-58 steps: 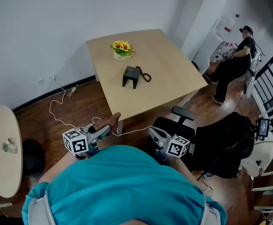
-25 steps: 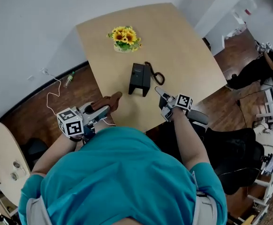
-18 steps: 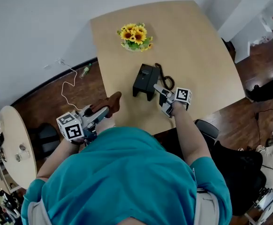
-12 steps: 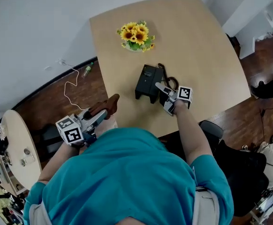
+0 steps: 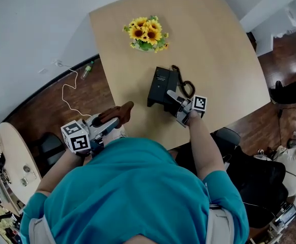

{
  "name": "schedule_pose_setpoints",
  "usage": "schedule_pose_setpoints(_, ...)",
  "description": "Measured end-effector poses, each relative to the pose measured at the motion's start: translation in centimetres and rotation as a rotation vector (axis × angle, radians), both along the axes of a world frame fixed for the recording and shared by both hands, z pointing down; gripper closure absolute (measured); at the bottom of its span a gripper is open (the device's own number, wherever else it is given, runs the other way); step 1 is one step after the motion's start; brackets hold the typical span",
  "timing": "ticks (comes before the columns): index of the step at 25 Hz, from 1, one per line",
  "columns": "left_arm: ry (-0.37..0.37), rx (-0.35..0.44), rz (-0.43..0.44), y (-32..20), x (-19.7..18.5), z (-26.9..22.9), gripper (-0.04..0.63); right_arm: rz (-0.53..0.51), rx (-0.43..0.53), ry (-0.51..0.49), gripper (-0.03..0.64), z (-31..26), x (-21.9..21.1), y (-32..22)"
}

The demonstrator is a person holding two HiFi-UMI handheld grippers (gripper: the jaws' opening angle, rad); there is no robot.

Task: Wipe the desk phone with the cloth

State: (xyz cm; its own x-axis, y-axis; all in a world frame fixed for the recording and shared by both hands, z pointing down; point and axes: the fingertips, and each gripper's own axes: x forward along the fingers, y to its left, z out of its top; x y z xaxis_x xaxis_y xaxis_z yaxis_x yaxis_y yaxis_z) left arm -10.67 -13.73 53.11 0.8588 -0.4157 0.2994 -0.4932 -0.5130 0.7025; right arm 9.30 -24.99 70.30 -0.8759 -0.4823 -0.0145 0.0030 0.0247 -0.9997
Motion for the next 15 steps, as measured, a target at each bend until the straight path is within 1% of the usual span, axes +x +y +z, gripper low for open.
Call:
schedule_pose_setpoints(5, -0.006, 0.004, -0.025, 0.0, -0.5, -0.1, 0.508, 0.014, -0.012, -0.010, 0.388, -0.1, 0.3, 0.4)
schedule_pose_setpoints(8, -0.006, 0.022, -0.020, -0.1, -0.3, -0.6, 0.508, 0.012, 0.050, 0.002, 0.407, -1.8, 0.1, 1.3)
schedule_pose_setpoints(10, -0.015, 0.064, -0.007, -1.1, 0.1, -1.6, 0.506, 0.011, 0.096, -0.003, 0.408, -4.3, -0.1, 2.2)
schedule_pose_setpoints(12, -0.043, 0.152, 0.027, -3.4, 1.0, -3.5, 0.508, -0.003, 0.139, 0.003, 0.410, -7.3, -0.4, 3.2)
schedule_pose_setpoints(14, -0.105, 0.300, 0.093, -6.2, 2.9, -6.3, 0.508, -0.028, 0.172, 0.024, 0.411, -10.2, -1.1, 4.4)
schedule_pose_setpoints(15, -0.154, 0.390, 0.134, -7.5, 4.2, -7.6, 0.508, -0.039, 0.184, 0.034, 0.411, -11.5, -1.5, 5.0)
